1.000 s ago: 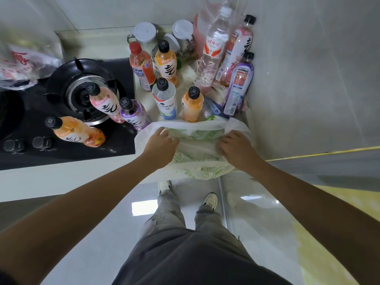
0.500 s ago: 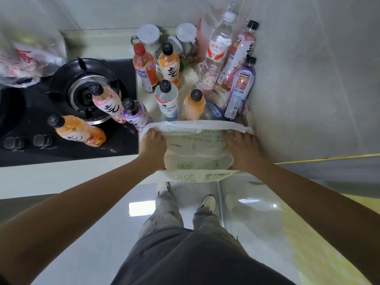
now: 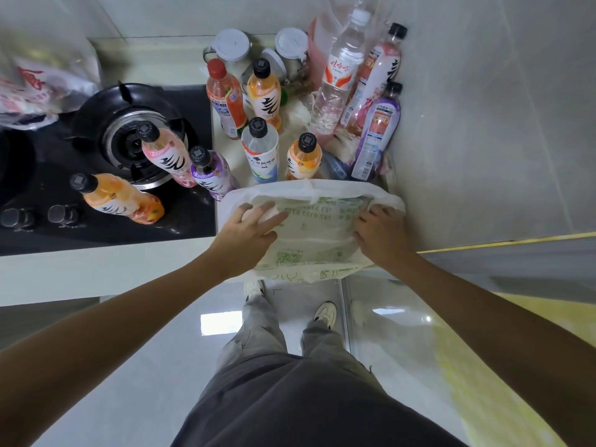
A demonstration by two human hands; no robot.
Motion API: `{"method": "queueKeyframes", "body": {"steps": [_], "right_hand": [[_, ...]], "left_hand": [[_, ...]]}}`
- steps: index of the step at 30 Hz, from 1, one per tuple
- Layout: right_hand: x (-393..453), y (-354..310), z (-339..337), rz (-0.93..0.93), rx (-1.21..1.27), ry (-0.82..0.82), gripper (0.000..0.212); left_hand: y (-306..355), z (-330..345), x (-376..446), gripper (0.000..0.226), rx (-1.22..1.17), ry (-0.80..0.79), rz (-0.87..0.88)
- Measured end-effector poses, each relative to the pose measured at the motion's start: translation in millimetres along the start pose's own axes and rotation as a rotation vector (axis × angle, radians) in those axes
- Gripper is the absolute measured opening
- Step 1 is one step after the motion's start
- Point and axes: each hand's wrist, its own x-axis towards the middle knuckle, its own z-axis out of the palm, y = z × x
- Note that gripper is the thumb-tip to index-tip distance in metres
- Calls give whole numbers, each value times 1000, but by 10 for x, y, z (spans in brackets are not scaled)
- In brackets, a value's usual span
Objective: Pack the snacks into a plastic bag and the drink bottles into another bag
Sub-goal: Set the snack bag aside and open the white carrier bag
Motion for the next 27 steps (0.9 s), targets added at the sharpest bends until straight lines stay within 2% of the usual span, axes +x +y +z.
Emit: {"method": "queueKeyframes", "body": {"steps": [3,5,8,12,17,21,24,27], "right_hand": [[-33,-19,9,21,45,-61,19],[-38,-18,6,31,42,-111,25],[-31,3,46,15,17,-127,22],[-55,49,138,38,13,-188,23],[-87,118,92,42,32,-243,59],[-80,196,16,7,345,-169,102],[-29,286,37,-30,438,-239,128],[28,376,120,-72,428,-384,137]], "left_hand": [[-66,-61,82,7,-28,92,38],[-135,-39,133,9,-53,41,113],[-219,-29,181,44,-50,-231,137],[-270,19,145,87,-18,-599,-136],[-227,82,92,107,-108,-727,-297],[-189,108,37,114,-151,-725,-371],[-185,71,53,118,-204,-725,-422],[-196,46,102,119,-278,-717,-464]]}}
